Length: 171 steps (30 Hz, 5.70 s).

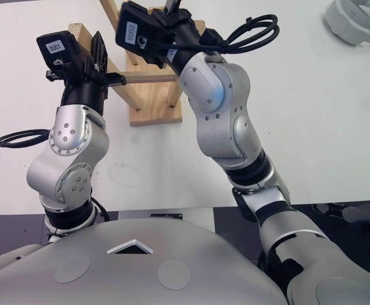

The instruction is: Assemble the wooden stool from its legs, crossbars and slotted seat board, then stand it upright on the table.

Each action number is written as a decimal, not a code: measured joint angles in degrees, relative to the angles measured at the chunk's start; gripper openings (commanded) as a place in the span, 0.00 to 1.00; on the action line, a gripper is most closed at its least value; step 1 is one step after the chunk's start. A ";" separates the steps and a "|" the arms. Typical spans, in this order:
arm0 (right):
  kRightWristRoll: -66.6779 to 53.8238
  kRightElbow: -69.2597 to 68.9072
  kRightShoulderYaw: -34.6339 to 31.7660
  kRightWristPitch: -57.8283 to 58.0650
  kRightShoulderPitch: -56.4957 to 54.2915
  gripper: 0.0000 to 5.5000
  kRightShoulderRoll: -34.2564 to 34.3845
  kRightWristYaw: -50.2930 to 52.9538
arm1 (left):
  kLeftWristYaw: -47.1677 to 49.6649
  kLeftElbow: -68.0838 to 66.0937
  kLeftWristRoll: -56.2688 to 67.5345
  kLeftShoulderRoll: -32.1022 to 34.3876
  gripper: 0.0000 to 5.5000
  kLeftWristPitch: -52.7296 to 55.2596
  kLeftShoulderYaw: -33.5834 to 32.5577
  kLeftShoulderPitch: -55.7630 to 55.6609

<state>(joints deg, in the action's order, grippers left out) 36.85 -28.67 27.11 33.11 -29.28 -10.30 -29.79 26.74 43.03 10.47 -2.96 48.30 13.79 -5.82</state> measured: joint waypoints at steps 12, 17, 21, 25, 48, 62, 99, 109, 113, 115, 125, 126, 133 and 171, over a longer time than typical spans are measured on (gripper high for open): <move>-1.19 -0.35 -2.15 0.34 0.01 0.79 3.14 2.99 | -5.45 3.51 -0.37 0.15 0.60 2.79 -5.17 -2.12; -8.81 -1.47 -8.92 1.70 -0.63 0.79 7.83 3.35 | -11.12 11.29 2.19 2.10 0.75 9.30 -7.70 -6.46; -20.00 -4.06 -21.91 5.16 -7.00 0.79 12.11 4.92 | -16.85 11.54 9.41 2.29 0.75 14.11 -19.18 -20.68; -27.00 -3.43 -30.50 10.37 -12.06 0.79 12.04 6.64 | -21.46 1.43 13.66 6.87 0.75 17.30 -28.62 -30.46; -38.89 -2.75 -25.21 24.31 -3.14 0.79 12.95 15.96 | -23.53 -8.64 12.81 3.08 0.75 7.52 -23.29 -25.41; -44.41 -2.68 -29.99 20.42 -8.74 0.79 10.37 18.82 | -24.52 -10.63 18.22 9.37 0.75 9.54 -30.67 -31.24; -26.66 -7.59 -3.36 12.19 -9.91 0.79 -12.32 16.85 | -30.29 -27.46 -3.65 19.95 0.75 -11.32 -14.99 -4.17; -3.48 6.94 19.66 3.96 -6.25 0.79 -17.94 7.69 | -30.20 -27.83 -4.30 16.34 0.75 -12.59 -15.49 -6.10; -0.81 5.32 17.41 2.35 -4.43 0.79 -19.61 4.03 | -30.20 -27.82 -4.34 15.72 0.75 -12.66 -16.16 -6.03; -1.96 5.59 13.48 0.62 -3.06 0.79 -17.99 5.73 | -30.21 -27.89 -4.44 15.62 0.75 -13.14 -16.21 -5.96; -8.71 5.27 -21.63 -9.81 -10.97 0.79 -16.79 17.42 | -33.65 -33.93 -6.36 18.72 0.75 -16.57 -14.93 -1.73; -8.65 7.06 -23.25 -9.99 -7.97 0.79 -18.50 17.39 | -34.28 -34.47 -6.59 19.24 0.75 -16.95 -14.84 -1.19; -8.92 14.27 -16.32 -9.18 15.16 0.79 -20.62 8.61 | -37.74 -38.75 -6.81 20.19 0.75 -21.11 -12.30 1.31; -25.37 47.81 -17.61 -32.24 15.34 0.79 -20.72 2.45 | -58.82 -41.99 -4.44 35.15 0.75 -37.75 -14.84 10.49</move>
<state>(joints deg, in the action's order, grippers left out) 11.48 19.14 9.49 0.87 -13.94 -31.02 -27.34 -32.09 1.04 6.03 32.19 10.55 -1.04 4.67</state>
